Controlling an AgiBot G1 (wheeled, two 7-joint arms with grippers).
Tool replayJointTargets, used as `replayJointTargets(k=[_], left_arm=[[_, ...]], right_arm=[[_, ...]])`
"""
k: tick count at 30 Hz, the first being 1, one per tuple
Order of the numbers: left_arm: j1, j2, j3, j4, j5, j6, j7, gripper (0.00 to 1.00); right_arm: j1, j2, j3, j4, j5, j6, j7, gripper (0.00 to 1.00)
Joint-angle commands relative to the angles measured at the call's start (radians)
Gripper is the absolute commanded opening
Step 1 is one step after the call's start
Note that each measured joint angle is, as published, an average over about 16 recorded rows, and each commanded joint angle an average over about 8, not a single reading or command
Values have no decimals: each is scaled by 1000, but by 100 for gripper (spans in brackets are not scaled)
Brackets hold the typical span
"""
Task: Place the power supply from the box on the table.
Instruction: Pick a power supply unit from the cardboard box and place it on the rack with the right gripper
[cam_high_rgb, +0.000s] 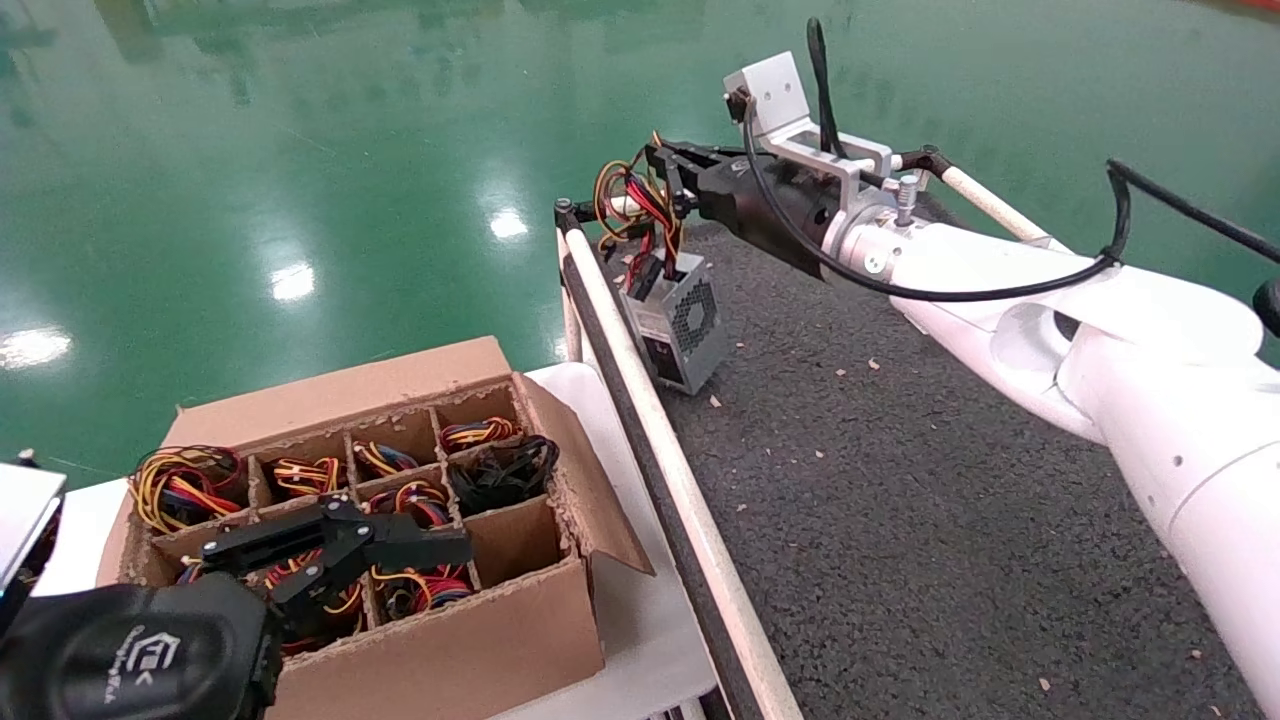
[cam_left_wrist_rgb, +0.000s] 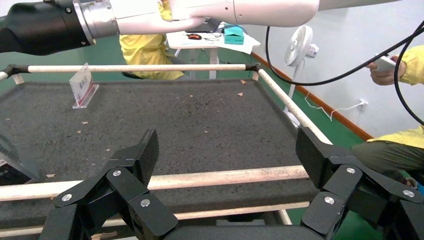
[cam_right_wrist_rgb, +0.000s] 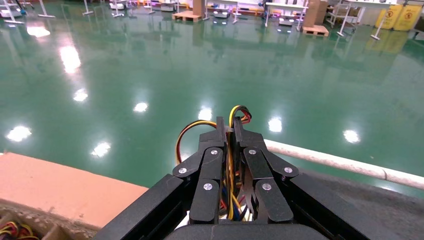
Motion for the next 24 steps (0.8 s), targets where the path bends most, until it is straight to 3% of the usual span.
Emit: replayJointTargets(k=[1,15,16,22,23,24], left_arm=[[0,0,0,0,0,0,0,100],[0,0,1,0,0,0,0,100],[0,0,1,0,-1,0,0,100],[0,0,1,0,-1,0,1,100],[0,-1,1,0,-1,-1,1,100],[0,-1,1,0,-1,-1,1,100]], right_arm=[[-4,0,-4,5,10,-1,2,0],[-13,7,-37,-36,42,20,-17,2],[-12,8,-39,-41,43,22,-20,11],[-5,9,-47,-61,46,25,-25,86],[-5,9,-48,-64,47,25,-25,96],[-5,9,-49,-65,47,24,-24,100]])
